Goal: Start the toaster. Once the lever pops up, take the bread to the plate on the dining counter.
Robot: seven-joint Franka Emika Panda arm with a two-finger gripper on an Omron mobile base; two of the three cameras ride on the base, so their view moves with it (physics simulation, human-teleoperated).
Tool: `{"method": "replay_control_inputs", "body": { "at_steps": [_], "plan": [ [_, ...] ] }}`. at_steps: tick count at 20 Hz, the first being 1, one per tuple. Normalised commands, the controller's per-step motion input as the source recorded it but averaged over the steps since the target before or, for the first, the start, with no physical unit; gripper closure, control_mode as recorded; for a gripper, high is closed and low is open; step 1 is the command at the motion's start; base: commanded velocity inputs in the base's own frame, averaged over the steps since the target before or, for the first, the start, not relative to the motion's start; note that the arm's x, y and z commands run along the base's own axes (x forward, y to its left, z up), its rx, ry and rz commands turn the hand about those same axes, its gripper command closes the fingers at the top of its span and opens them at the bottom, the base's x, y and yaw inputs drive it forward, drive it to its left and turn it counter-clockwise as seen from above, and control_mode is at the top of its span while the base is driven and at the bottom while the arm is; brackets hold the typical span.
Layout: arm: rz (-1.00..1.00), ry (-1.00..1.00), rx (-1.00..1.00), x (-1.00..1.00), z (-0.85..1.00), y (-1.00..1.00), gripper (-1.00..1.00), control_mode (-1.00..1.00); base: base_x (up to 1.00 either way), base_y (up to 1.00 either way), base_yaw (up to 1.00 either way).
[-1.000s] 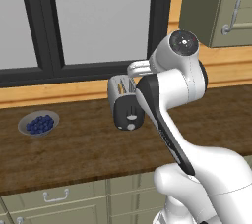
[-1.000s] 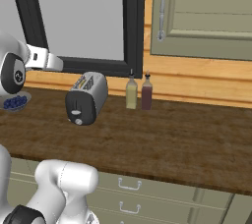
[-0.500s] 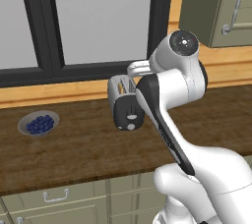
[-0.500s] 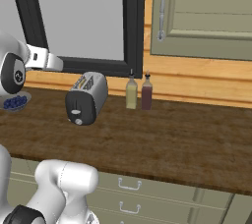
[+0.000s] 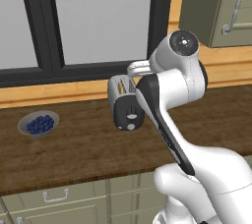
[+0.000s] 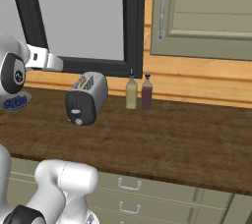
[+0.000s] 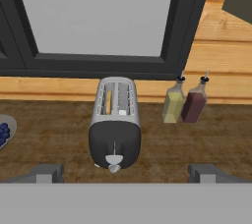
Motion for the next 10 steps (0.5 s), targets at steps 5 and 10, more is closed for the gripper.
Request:
{"method": "replay_control_inputs", "body": {
  "at_steps": [5, 10],
  "plan": [
    [0.0, 0.0, 0.0, 0.0, 0.0, 0.0, -1.0, -1.0, 0.0, 0.0, 0.0],
    [0.0, 0.0, 0.0, 0.0, 0.0, 0.0, -1.0, -1.0, 0.0, 0.0, 0.0]
  ]
}}
